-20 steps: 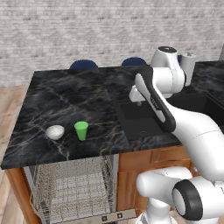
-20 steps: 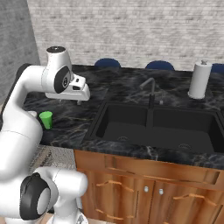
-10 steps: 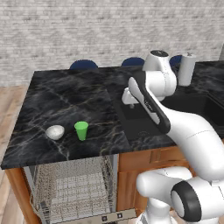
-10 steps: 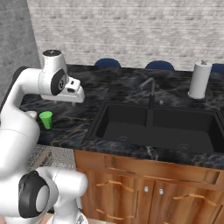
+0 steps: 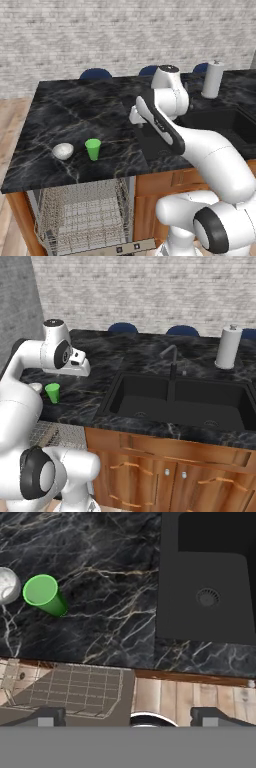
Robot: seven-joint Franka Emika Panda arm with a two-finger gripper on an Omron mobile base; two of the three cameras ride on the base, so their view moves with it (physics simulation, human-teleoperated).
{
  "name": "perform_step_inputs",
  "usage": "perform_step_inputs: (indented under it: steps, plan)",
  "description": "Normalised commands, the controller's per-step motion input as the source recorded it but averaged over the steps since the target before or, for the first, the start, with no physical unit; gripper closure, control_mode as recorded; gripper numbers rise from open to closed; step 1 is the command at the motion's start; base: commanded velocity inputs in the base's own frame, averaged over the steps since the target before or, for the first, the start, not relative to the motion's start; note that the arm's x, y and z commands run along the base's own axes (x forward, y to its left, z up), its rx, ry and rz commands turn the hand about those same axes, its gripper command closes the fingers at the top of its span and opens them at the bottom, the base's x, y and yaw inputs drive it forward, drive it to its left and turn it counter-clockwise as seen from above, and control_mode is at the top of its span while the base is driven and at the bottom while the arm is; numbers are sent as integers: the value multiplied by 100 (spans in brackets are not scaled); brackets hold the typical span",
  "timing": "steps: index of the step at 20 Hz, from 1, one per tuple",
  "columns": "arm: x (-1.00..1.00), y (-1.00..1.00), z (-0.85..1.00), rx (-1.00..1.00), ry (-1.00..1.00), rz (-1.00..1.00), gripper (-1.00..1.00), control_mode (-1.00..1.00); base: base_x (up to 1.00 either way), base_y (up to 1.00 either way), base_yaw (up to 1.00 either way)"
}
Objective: Pick up the cup and bowl from the counter, place them in the dishwasher, and close the dishwasher door.
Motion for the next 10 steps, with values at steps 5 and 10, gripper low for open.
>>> perform_step_inputs:
  steps: [5,10]
  plan:
    - [15,31,-22,0,0,0,-100,-100,0,0,0]
    - [13,31,-25,0,0,0,-100,-100,0,0,0]
